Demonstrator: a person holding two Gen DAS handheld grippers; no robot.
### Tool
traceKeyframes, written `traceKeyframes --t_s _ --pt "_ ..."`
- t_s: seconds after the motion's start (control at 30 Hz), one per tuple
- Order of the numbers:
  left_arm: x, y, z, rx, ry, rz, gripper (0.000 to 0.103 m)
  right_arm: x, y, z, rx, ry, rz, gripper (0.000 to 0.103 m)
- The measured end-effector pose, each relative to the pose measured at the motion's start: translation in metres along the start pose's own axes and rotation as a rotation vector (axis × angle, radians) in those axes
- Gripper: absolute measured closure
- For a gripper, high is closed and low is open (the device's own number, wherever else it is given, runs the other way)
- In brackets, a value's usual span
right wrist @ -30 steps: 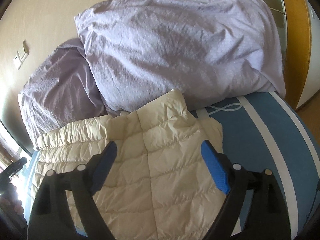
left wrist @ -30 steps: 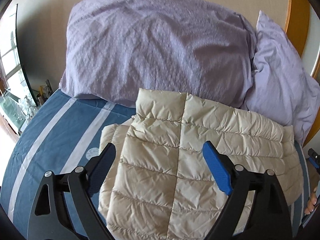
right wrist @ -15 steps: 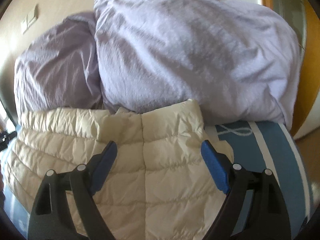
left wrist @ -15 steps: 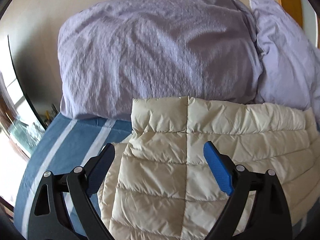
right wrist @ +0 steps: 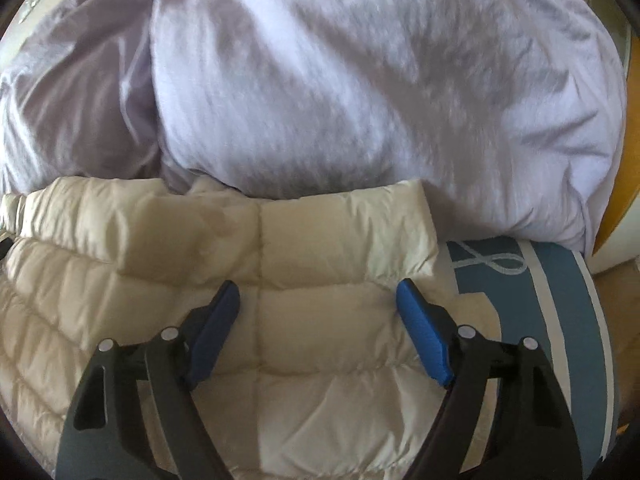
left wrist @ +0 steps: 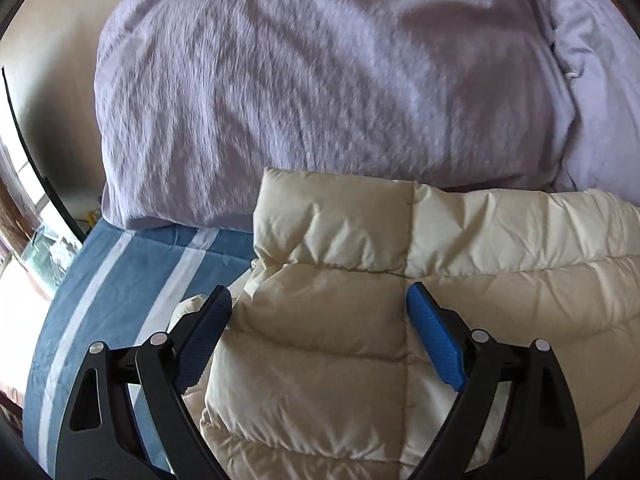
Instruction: Fold large clothes
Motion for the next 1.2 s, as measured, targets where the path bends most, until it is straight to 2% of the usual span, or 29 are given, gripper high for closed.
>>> traceKeyframes --t_s 0.33,0.77,1.2 --pt "0.017 -0.009 -0.029 0.027 -0.050 0.060 0.012 -0.014 0.004 -0.026 0.045 0.080 -0.066 0.023" --pt "0.033 -0.008 -0.061 0.083 -0.053 0.137 0.010 -0.035 0.012 -0.052 0.104 0.075 -0.139 0.016" --pt "0.058 -0.005 -0.091 0.134 -0.048 0.197 0.007 -0.046 0.011 -0.058 0.116 0.090 -0.162 0.014"
Point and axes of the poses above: each gripper's, at about its wrist camera, not at the fingertips, and z roughly against the way its jaws point, x to its left, y to its underside, the point moved 5 cm from there along -z, roughly the way its jaws point, and after that the axes turned 7 degrees about z, right-handed, at the moved point
